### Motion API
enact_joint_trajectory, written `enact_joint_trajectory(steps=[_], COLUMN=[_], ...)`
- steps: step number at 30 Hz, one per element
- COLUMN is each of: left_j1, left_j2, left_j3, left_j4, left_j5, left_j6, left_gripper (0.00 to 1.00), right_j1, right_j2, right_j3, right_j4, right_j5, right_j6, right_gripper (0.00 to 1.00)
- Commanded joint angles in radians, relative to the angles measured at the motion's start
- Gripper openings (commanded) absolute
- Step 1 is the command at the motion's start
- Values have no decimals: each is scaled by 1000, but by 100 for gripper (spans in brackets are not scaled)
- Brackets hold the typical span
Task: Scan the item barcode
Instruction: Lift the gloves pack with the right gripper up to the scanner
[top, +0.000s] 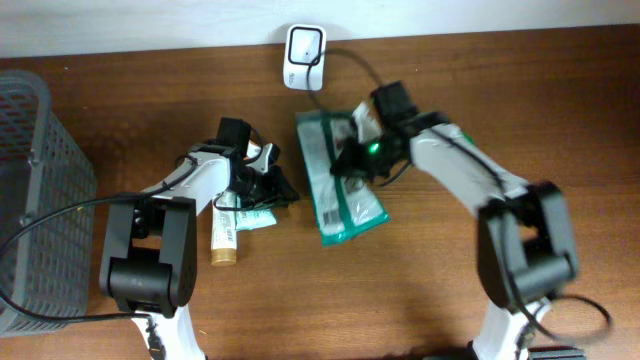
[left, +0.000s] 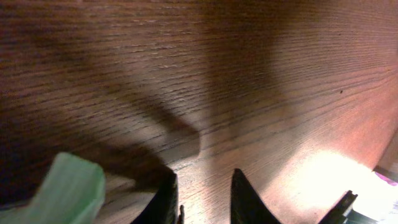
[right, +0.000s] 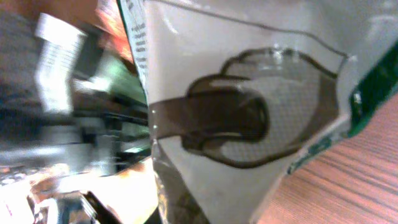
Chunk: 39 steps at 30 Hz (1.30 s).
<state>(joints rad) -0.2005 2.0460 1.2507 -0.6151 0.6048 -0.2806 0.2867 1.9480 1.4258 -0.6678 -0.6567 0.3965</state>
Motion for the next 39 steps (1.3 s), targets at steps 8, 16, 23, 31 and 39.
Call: enact_joint_trajectory(steps=[8,16,23,31,39], left_j1=[0,42,159,237,237], left_j2=[32,-64,-196,-196,-196], left_j3=[-3,227,393,393,393], left_j4=[-2,-287,-372,-371,-371], left_j5=[-44,-319,-536,-561,-561], left_j6=[8,79,97,96,96], left_gripper=[41,35,73,99,99], right_j1=[-130,-114,-16,117,236], right_j2=[-328,-369,-369,-362,44], right_j3=[141,204,336,344,673], right_j4=[-119,-183,-272,-165,259], right_j5=[-282,-194,-127,408,1018], right_j6=[35,64,27,-11,-632], right_gripper=[4,4,4,4,4])
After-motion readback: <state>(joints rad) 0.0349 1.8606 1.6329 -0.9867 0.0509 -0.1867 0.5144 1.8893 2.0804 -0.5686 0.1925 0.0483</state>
